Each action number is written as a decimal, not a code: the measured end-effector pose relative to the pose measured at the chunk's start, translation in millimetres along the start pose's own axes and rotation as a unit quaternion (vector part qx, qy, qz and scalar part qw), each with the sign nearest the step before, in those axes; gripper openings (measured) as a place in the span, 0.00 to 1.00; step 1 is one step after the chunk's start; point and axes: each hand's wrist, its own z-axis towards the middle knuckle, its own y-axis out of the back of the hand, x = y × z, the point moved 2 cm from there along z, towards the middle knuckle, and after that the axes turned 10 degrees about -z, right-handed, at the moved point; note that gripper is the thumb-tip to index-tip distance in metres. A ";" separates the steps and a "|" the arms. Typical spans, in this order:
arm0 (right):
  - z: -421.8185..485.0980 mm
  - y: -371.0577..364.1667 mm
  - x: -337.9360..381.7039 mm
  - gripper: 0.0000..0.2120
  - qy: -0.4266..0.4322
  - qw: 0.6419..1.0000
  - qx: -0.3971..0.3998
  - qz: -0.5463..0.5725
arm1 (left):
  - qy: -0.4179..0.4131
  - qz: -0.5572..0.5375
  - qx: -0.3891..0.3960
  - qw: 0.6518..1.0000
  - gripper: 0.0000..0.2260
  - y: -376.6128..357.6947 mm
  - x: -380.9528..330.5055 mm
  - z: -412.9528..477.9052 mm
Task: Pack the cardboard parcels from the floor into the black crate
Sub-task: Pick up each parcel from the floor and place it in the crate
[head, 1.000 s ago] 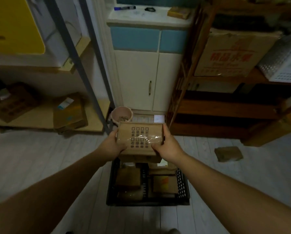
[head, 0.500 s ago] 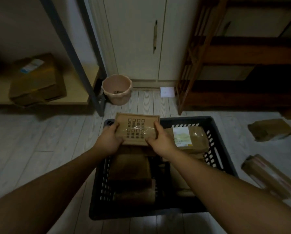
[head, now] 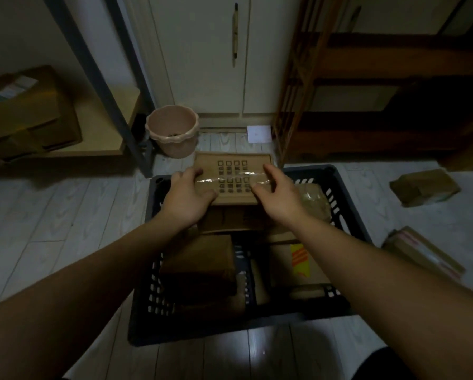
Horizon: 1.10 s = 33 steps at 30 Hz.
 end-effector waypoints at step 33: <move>-78.2 50.1 -155.9 0.32 0.027 0.895 0.091 -0.436 | 0.011 0.106 0.265 0.958 0.31 -171.5 -1.7 -92.2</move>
